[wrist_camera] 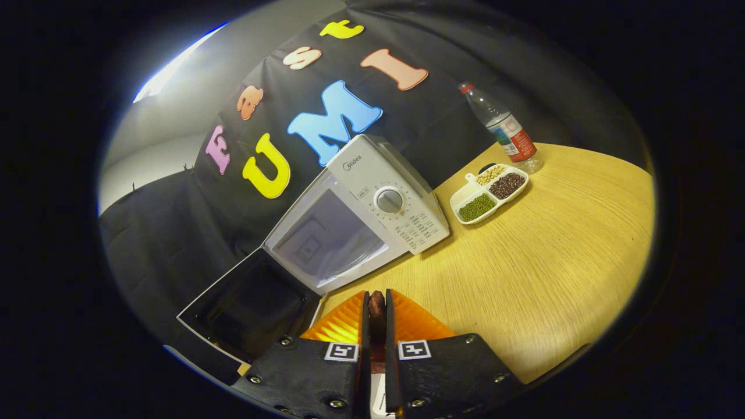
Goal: Open the microwave, put the food inside, and close the microwave door.
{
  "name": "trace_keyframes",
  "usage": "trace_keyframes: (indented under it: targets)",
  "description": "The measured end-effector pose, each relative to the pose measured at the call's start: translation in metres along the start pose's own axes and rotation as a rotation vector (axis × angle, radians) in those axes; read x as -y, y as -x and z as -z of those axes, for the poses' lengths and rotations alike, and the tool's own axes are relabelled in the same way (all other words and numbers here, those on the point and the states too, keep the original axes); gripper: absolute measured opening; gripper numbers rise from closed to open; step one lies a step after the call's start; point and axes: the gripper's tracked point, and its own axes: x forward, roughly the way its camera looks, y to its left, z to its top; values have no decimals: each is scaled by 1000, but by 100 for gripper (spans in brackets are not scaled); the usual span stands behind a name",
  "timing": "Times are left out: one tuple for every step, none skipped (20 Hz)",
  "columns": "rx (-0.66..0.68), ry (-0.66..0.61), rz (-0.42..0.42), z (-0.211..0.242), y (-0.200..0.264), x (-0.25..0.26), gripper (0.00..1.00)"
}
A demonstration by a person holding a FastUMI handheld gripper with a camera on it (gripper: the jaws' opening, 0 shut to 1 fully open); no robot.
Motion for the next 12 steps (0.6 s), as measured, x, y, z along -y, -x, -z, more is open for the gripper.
trace_keyframes:
  targets:
    - [2, 2, 4, -1, 0, 1, 10]
    - [1, 3, 5, 0, 0, 0, 10]
    - [-4, 0, 3, 0, 1, -1, 10]
    - [-2, -10, 5, 0, 2, -1, 10]
    - [-9, -27, 4, 1, 5, -2, 10]
    - [-19, -38, 4, 1, 4, -2, 10]
    - [-19, -46, 8, 2, 5, -2, 10]
    - [-19, -54, 15, 1, 6, 0, 10]
    - [-20, -62, 15, -1, 7, -1, 10]
    - [-18, -72, 10, -2, 8, -2, 10]
    - [-24, -81, 7, -1, 9, -3, 10]
    - [-26, -92, 6, -1, 11, -3, 10]
